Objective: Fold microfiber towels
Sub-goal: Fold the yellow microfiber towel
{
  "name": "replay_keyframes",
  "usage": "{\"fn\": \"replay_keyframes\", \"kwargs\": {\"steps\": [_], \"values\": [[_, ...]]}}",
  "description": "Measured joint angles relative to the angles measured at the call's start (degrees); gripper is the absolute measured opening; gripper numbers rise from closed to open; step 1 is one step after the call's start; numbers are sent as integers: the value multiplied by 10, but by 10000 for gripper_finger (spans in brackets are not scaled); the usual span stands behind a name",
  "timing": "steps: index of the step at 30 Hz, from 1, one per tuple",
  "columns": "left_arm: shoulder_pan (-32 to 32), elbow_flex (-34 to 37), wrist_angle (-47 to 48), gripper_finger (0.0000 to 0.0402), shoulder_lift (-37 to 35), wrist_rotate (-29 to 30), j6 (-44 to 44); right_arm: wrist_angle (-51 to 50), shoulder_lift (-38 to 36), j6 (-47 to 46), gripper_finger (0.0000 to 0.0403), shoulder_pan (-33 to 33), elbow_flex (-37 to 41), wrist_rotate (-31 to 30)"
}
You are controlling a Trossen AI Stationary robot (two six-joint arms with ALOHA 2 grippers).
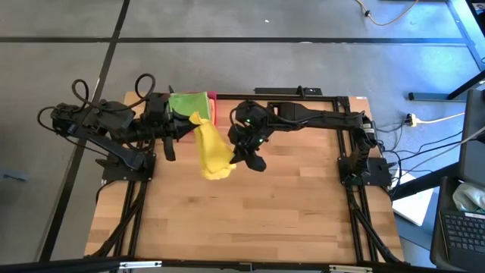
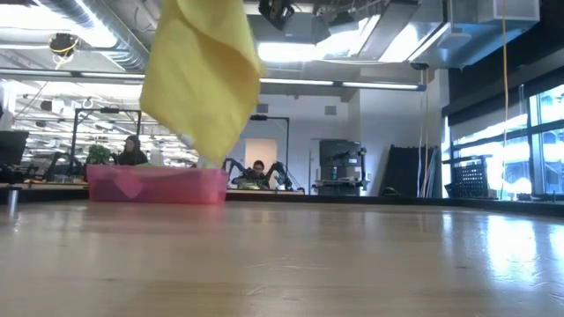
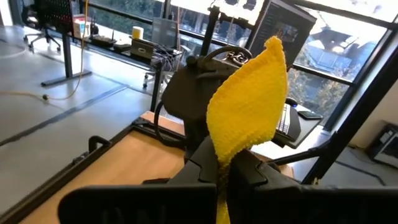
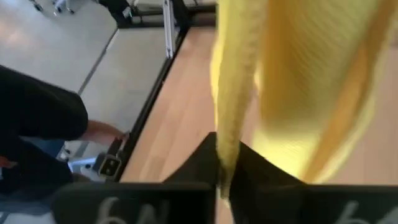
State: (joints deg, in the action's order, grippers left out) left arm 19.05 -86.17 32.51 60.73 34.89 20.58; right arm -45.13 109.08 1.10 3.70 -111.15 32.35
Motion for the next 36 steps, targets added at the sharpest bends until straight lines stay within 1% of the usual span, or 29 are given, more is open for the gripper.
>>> {"fn": "replay_keyframes", "kwargs": {"steps": [1, 2, 5, 8, 10, 11, 14, 15, 16, 17, 19, 22, 25, 27, 29, 32, 33, 36], "values": [[0, 0, 0, 0, 0, 0, -9, -11, 0, 8, 21, 0, 0, -3], [0, 0, 1, 0, 0, 0, -18, -21, 0, 15, 11, 0, 0, -7], [0, 0, 13, 0, 3, -2, -43, -66, -1, 46, 9, 3, -7, -23], [-10, 0, 50, 0, 17, -14, -42, -127, -2, 86, 5, 12, -27, -44], [-15, 1, 76, 0, 28, -13, -42, -178, -2, 112, 6, 21, -51, -87], [-16, 1, 90, 0, 32, -6, -44, -209, -2, 129, 5, 25, -66, -123], [-27, 1, 132, 0, 35, 46, -64, -278, -3, 193, 4, 36, -107, -272], [-37, 1, 145, 0, 35, 65, -77, -284, -3, 211, 4, 42, -117, -308], [-50, 1, 153, 0, 35, 85, -92, -283, -3, 222, 4, 48, -127, -331], [-64, 1, 155, 0, 35, 98, -109, -283, -3, 230, 4, 55, -139, -340], [-99, 1, 150, 0, 35, 104, -149, -280, -3, 233, 3, 67, -161, -343], [-153, 1, 138, 0, 35, 73, -197, -280, -4, 234, 2, 79, -185, -364], [-196, 1, 127, 0, 33, 36, -207, -281, -3, 239, 2, 90, -216, -406], [-211, 1, 119, 0, 33, 17, -202, -279, -4, 240, 2, 97, -240, -412], [-217, 1, 111, 0, 33, 5, -184, -266, -17, 235, 2, 99, -232, -412], [-220, 0, 108, 0, 36, 0, -131, -282, -29, 224, 1, 96, -230, -391], [-220, 0, 110, 0, 38, -4, -112, -298, -31, 218, 1, 96, -230, -370], [-220, 7, 118, 0, 48, -38, -56, -324, -32, 192, 1, 96, -229, -268]]}}
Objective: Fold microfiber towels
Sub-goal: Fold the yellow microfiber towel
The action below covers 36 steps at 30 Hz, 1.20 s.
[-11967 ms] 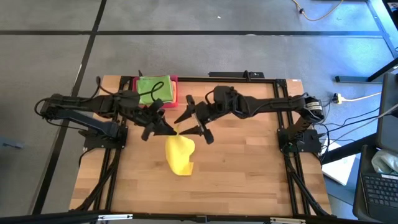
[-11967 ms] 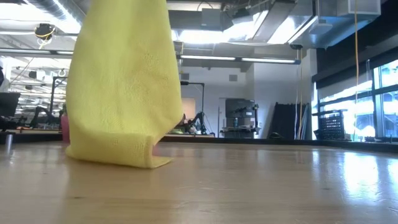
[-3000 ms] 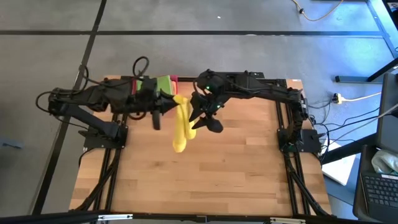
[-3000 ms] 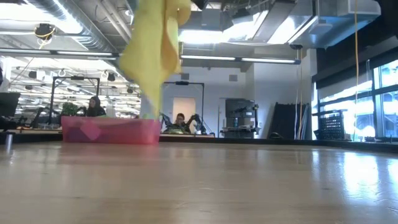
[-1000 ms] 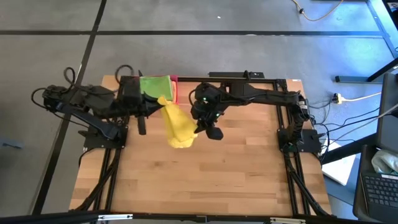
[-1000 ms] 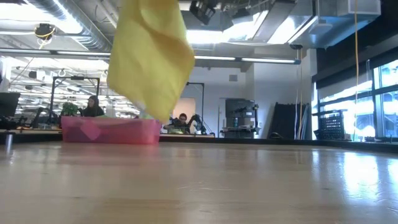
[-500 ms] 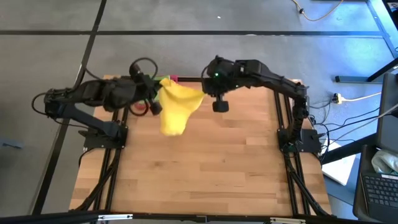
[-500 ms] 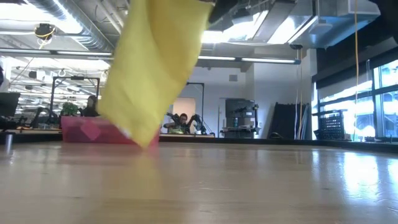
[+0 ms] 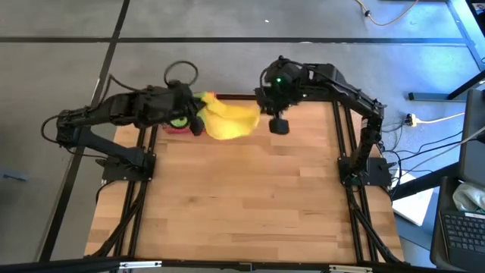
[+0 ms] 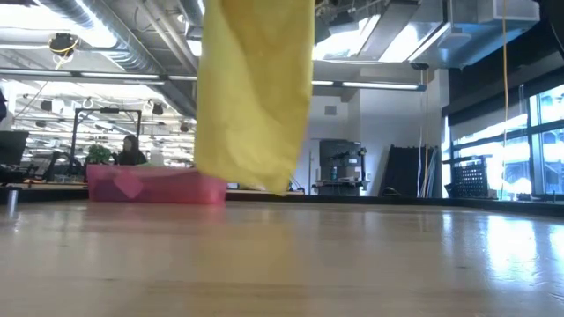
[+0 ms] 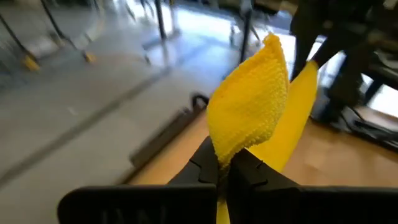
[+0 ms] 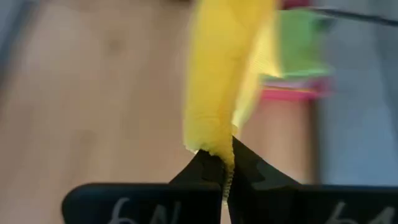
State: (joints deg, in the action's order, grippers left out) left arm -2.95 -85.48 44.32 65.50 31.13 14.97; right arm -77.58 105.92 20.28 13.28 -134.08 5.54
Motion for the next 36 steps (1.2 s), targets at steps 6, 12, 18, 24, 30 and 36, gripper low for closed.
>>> {"fn": "replay_keyframes", "kwargs": {"steps": [6, 12, 18, 24, 30, 36], "values": [[27, 37, 9, 0, 28, -58, 129, -15, 4, -17, 4, -25, 60, 251], [73, 48, 35, 0, 37, -74, 192, -23, 5, -20, 7, -56, 169, 371], [78, 48, 64, 0, 36, -66, 190, -48, 6, -20, 4, -57, 229, 236], [77, 48, 77, 0, 38, -45, 172, -53, 1, -21, 3, -34, 196, 196], [33, 48, 49, 0, 43, 124, 66, -40, -1, -15, 4, -6, 100, -5], [-12, 49, -43, 0, 42, 128, 29, -34, -2, -5, 2, 13, -6, -45]]}}
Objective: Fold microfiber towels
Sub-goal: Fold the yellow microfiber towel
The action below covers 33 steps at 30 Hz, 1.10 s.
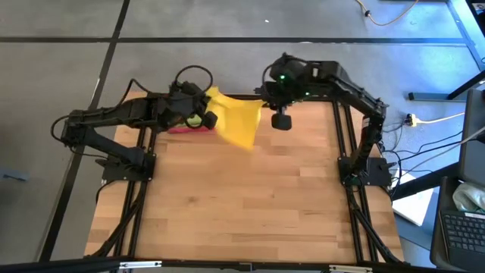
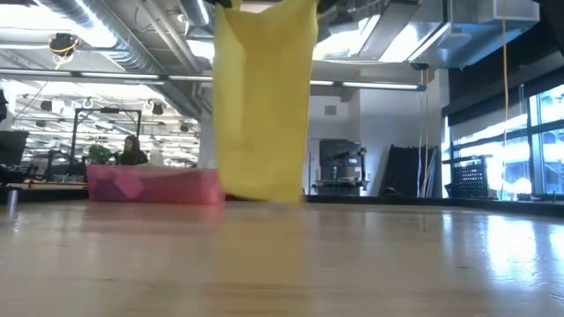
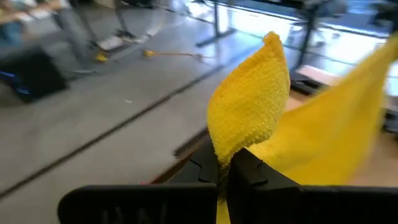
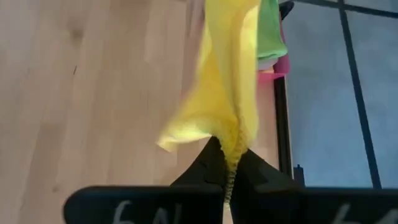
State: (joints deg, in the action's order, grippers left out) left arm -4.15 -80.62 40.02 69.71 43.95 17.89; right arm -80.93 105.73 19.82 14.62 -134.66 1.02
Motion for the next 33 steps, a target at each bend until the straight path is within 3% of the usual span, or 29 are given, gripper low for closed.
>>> {"fn": "replay_keyframes", "kwargs": {"steps": [3, 8, 12, 17, 25, 30, 33], "values": [[4, 0, 3, 0, 0, -62, 44, -5, -19, -2, 3, 0, 12, 17], [33, -1, 58, 0, 20, -158, 152, -42, -28, -35, 4, -20, 59, 156], [85, 0, 132, 14, 62, -166, 211, -29, -26, -43, 4, -59, 147, 223], [145, 34, 153, 70, 122, -195, 268, 24, -25, -49, 4, -109, 286, 275], [257, 172, 63, 120, 173, -298, 435, 159, -26, -94, 5, -174, 457, 373], [307, 245, -43, 120, 174, -308, 529, 268, -26, -138, 5, -190, 524, 414], [317, 261, -60, 121, 174, -307, 555, 304, -26, -153, 5, -193, 549, 423]]}}
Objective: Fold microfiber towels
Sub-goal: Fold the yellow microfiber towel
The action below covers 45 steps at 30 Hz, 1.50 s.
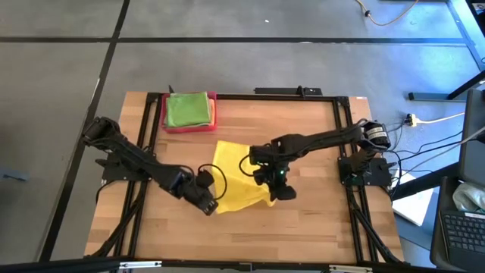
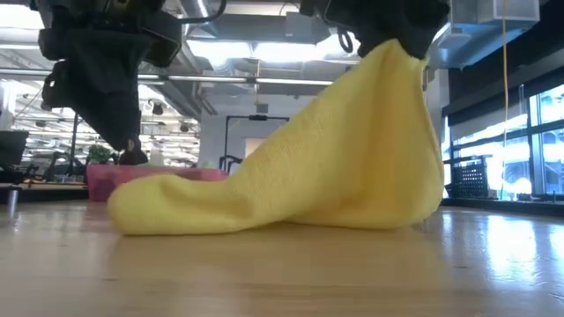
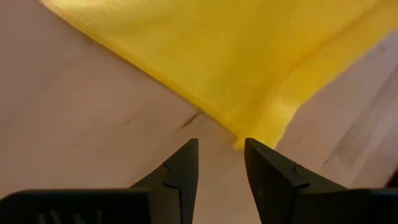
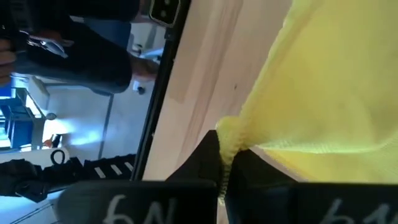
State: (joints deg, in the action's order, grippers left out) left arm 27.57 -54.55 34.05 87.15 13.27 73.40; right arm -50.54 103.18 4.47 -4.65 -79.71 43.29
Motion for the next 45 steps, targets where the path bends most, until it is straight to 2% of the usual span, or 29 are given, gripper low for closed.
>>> {"fn": "replay_keyframes", "kwargs": {"steps": [5, 9, 13, 16, 20, 24, 30, 38, 45], "values": [[4, 1, -34, 120, -2, -8, -9, 8, 0, -11, 5, 0, 20, 16], [5, 1, -122, 122, -6, -16, -71, 13, 0, -10, 5, 0, 21, 19], [2, 1, -235, 122, -6, -88, -154, 17, 0, -7, 5, 0, 21, 19], [2, 1, -278, 124, -6, -127, -184, 17, 0, 1, 5, 0, 21, 20], [9, 1, -228, 125, -6, -121, -232, 17, 0, 4, 5, 0, 21, 20], [20, 1, -162, 127, -6, -77, -290, 17, 0, 5, 5, 0, 21, 20], [22, 1, -206, 170, 9, -84, -347, 17, 0, 18, 5, 0, 21, 20], [20, 1, -202, 247, 41, -100, -316, 23, 0, 20, 5, 0, 21, 20], [20, 1, -221, 257, 85, -119, -272, 24, 0, 20, 5, 0, 21, 20]]}}
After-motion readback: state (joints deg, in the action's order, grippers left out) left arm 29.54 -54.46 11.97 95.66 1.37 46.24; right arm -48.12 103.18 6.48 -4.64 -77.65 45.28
